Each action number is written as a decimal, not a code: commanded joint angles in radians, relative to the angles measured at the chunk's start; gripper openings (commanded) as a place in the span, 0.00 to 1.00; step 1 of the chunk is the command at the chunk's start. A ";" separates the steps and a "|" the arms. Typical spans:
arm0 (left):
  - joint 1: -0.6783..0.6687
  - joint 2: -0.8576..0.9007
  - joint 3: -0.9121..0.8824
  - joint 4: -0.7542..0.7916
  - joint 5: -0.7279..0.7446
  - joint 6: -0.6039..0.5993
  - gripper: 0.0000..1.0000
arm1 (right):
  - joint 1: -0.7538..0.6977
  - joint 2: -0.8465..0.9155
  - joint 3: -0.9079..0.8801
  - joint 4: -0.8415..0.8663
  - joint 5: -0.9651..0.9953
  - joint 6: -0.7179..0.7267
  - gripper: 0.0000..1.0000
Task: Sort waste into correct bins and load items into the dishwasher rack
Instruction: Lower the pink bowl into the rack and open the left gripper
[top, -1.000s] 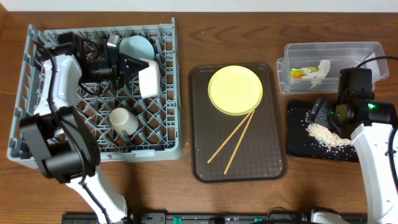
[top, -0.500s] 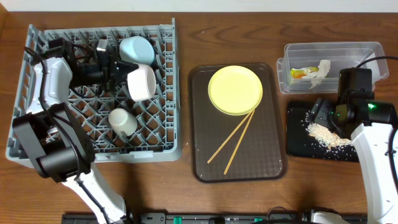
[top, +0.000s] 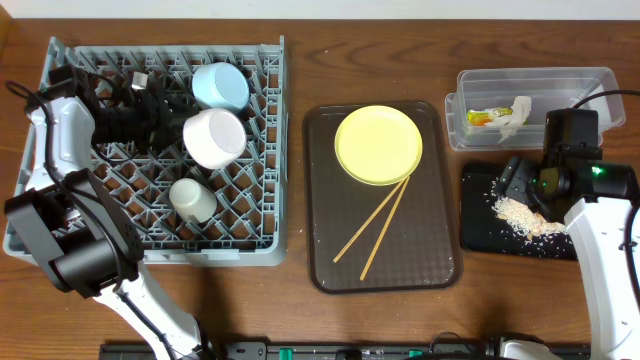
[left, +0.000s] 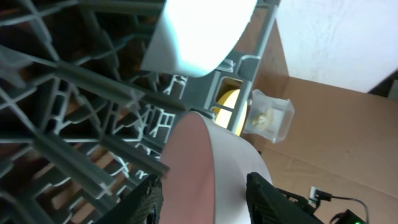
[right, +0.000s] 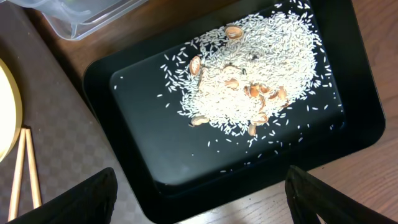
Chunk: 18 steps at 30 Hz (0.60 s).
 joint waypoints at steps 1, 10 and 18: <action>-0.019 0.038 -0.025 -0.035 -0.129 0.021 0.46 | -0.013 -0.006 0.007 -0.001 0.000 -0.013 0.84; -0.021 0.038 -0.025 -0.139 -0.039 -0.032 0.07 | -0.013 -0.006 0.007 0.007 0.000 -0.013 0.84; -0.021 0.038 -0.025 -0.172 0.096 -0.039 0.06 | -0.013 -0.006 0.007 0.007 0.000 -0.013 0.84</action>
